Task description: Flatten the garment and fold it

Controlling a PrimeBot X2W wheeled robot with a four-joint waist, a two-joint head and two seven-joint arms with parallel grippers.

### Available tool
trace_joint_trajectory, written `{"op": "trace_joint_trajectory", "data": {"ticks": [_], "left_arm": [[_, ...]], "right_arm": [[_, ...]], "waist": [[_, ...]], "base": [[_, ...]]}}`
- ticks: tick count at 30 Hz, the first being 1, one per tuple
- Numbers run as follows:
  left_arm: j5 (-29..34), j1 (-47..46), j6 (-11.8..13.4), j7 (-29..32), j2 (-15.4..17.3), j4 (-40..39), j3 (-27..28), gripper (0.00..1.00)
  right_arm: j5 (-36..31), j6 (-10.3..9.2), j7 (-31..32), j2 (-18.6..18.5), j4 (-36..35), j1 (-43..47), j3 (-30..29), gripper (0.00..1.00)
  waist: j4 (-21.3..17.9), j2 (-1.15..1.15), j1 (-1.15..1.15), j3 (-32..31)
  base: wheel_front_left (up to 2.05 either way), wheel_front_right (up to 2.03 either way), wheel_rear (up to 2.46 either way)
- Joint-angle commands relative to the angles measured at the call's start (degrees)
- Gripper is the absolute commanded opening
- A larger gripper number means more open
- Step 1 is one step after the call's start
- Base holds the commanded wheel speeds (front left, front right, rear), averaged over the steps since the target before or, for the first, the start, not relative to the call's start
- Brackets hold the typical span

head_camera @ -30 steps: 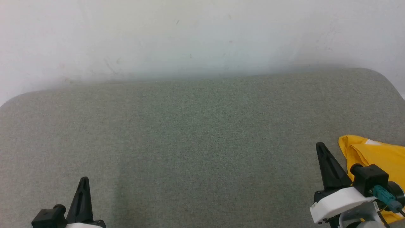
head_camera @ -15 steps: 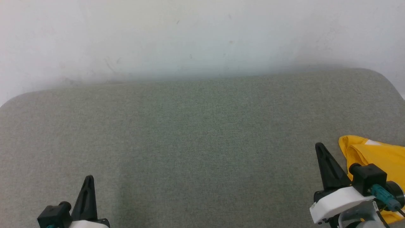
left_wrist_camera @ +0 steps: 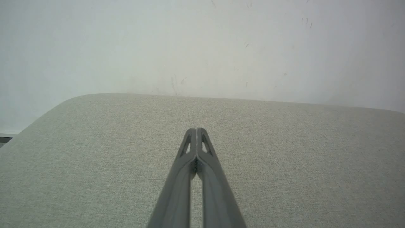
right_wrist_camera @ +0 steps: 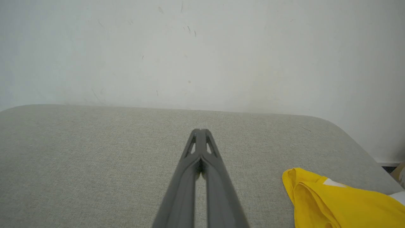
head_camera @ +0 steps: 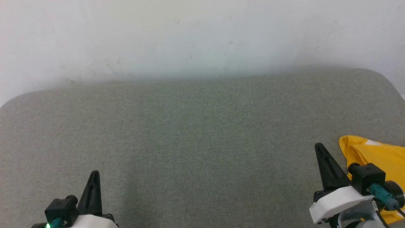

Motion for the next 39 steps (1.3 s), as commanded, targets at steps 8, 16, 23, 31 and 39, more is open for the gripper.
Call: {"op": "trace_joint_trajectory", "data": {"ticks": [8,16,23,31,39], "left_arm": [[1.3,-1.3,0.6,1.0,-0.5,-0.7,-0.6,0.0],[2.1,-1.8,0.7,2.0,-0.8,-1.1,-1.1,0.0],[2.8,-2.3,0.9,2.8,-1.1,-1.4,-1.4,0.0],[3.7,-2.8,1.0,3.7,-1.4,-1.8,-1.9,0.0],[4.5,-3.3,1.2,4.7,-1.7,-2.2,-2.3,0.0]], "right_arm": [[-0.8,-0.02,0.4,0.1,-0.2,-0.8,0.0,0.0],[-1.2,-0.03,0.7,0.1,-0.3,-0.9,0.0,0.0],[-1.5,-0.03,1.0,0.1,-0.3,-1.1,0.0,0.0],[-1.8,-0.03,1.4,0.2,-0.4,-1.3,0.1,0.0],[-2.2,-0.04,1.8,0.2,-0.4,-1.4,0.1,0.0]], "waist": [[0.0,0.0,0.0,0.0],[0.1,0.0,0.0,-0.1],[0.1,0.0,0.0,-0.1],[0.1,0.0,0.0,-0.1],[0.1,0.0,0.0,-0.1]], "base": [[0.0,0.0,0.0],[0.0,0.0,0.0],[0.0,0.0,0.0],[0.0,0.0,0.0],[0.0,0.0,0.0]]}}
